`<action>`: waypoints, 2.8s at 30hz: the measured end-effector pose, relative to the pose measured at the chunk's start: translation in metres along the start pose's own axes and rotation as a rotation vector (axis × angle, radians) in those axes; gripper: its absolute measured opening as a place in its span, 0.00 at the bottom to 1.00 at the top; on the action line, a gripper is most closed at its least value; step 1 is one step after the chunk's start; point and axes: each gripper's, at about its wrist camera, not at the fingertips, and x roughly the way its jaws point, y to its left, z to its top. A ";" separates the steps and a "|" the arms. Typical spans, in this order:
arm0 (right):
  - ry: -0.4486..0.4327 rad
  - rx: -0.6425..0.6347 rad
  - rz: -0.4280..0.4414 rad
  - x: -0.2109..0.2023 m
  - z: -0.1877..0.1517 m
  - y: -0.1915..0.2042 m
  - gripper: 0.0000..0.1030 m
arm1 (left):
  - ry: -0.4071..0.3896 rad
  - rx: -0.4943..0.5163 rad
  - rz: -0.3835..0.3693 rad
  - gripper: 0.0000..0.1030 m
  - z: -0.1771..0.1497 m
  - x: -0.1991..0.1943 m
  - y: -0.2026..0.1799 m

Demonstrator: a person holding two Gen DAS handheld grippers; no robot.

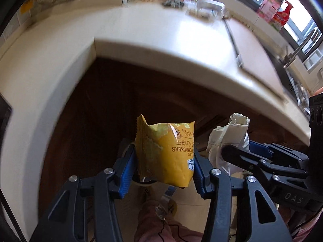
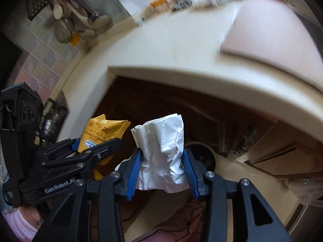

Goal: Collect trash
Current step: 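Carry the cracker bag and white paper down to the black bin, then open both tools over the bin to drop the bag and paper, then raise both tools back to the counter trash pile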

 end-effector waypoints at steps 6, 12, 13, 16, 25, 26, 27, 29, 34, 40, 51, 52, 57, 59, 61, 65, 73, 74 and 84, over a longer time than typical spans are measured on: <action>0.066 0.002 -0.019 0.086 -0.036 -0.031 0.43 | 0.070 0.015 0.035 0.49 -0.035 0.086 0.020; 0.109 -0.014 -0.070 0.171 -0.064 -0.065 0.44 | 0.138 0.003 0.069 0.68 -0.061 0.164 0.049; 0.117 -0.005 -0.072 0.183 -0.068 -0.071 0.44 | 0.144 -0.010 0.067 0.75 -0.064 0.173 0.055; 0.134 0.021 -0.074 0.209 -0.073 -0.082 0.44 | 0.162 -0.025 0.092 0.77 -0.070 0.195 0.068; 0.148 0.025 -0.087 0.227 -0.079 -0.088 0.46 | 0.166 -0.068 0.134 0.77 -0.071 0.211 0.075; 0.150 0.021 -0.089 0.225 -0.079 -0.087 0.46 | 0.161 -0.071 0.135 0.77 -0.071 0.208 0.075; 0.151 0.016 -0.087 0.222 -0.079 -0.085 0.46 | 0.158 -0.072 0.135 0.77 -0.066 0.206 0.077; 0.154 0.011 -0.088 0.218 -0.077 -0.081 0.46 | 0.149 -0.072 0.135 0.77 -0.062 0.202 0.077; 0.145 0.014 -0.088 0.195 -0.067 -0.073 0.46 | 0.138 -0.075 0.134 0.77 -0.053 0.185 0.074; 0.124 0.019 -0.097 0.156 -0.054 -0.058 0.46 | 0.122 -0.066 0.125 0.77 -0.039 0.146 0.060; 0.055 0.010 -0.111 0.047 -0.015 -0.025 0.46 | 0.074 -0.034 0.103 0.77 0.006 0.041 0.024; 0.044 0.008 -0.113 0.033 -0.010 -0.020 0.46 | 0.063 -0.024 0.103 0.78 0.012 0.030 0.020; -0.003 -0.010 -0.114 -0.015 0.010 -0.006 0.46 | 0.008 0.001 0.090 0.82 0.037 -0.020 0.003; -0.022 -0.018 -0.114 -0.034 0.020 0.000 0.46 | -0.014 0.009 0.078 0.82 0.046 -0.036 -0.004; -0.040 -0.024 -0.111 -0.052 0.029 0.006 0.46 | -0.035 0.021 0.071 0.82 0.056 -0.053 -0.010; -0.078 -0.040 -0.105 -0.079 0.043 0.013 0.46 | -0.077 0.054 0.060 0.83 0.076 -0.081 -0.024; -0.151 -0.056 -0.106 -0.114 0.072 0.021 0.47 | -0.167 0.130 0.071 0.86 0.117 -0.113 -0.048; -0.158 -0.052 -0.104 -0.119 0.079 0.020 0.47 | -0.180 0.135 0.070 0.86 0.125 -0.117 -0.051; -0.225 0.008 -0.171 -0.151 0.151 0.007 0.47 | -0.251 0.195 0.053 0.89 0.204 -0.120 -0.056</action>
